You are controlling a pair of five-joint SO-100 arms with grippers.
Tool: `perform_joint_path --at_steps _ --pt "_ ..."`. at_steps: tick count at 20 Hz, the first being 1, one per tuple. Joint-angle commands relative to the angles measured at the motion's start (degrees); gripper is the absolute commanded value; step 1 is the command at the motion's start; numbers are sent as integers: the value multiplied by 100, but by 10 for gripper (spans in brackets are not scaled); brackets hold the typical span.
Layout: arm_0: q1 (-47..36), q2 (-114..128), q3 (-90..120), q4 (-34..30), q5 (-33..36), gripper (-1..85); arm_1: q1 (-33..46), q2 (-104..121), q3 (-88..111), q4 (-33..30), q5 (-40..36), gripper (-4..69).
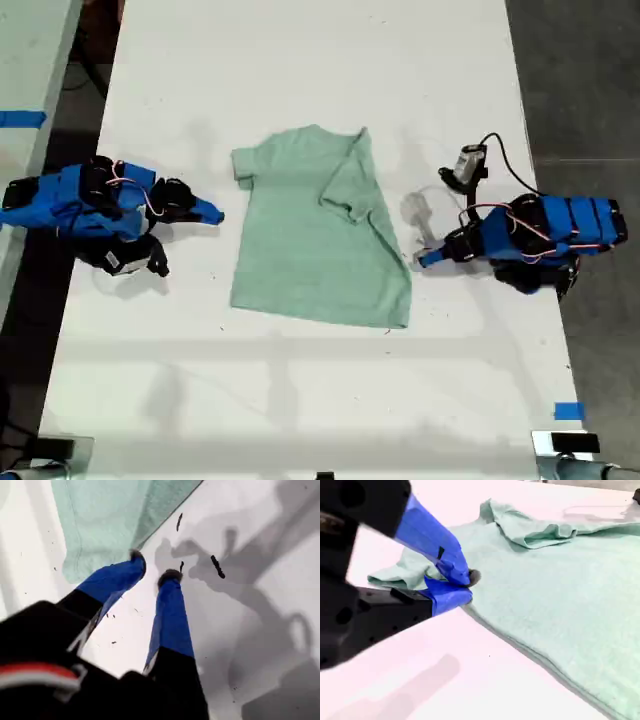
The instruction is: Fold t shirt
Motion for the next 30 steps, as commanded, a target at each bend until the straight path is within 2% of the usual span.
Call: perform_joint_path --at_steps 1,10,13,14,16,18,20,21,23,25,26,30 --pt "35 26 97 -9 -79 -1 -18 26 255 -132 -70 68" --pt "264 26 53 9 -79 -1 0 26 255 -132 -70 75" --pt "703 26 -352 -571 -536 -1 18 26 255 -132 -79 78" --pt "729 18 -606 -501 -923 -1 18 26 255 -132 -70 78" --pt "738 -483 -1397 -149 -1230 -2 35 26 255 -132 -70 79" --pt "694 -2461 -2909 255 -1283 -2 35 26 255 -132 -70 80" --pt "316 -5098 -5247 1195 -712 -1 44 26 255 -132 -70 81" --pt "-167 -6187 -6407 1749 -97 -1 44 26 255 -132 -70 77" --pt "-1362 -7418 -7770 2162 1266 -1 9 26 255 -132 -70 72" --pt "-2505 -8068 -7980 2109 2171 -1 9 26 255 -132 -70 71" --pt "-2812 -8394 -7937 1907 2514 -1 18 26 255 -132 -70 73" --pt "-3357 -9220 -7708 1230 3226 -1 18 26 255 -132 -88 72"
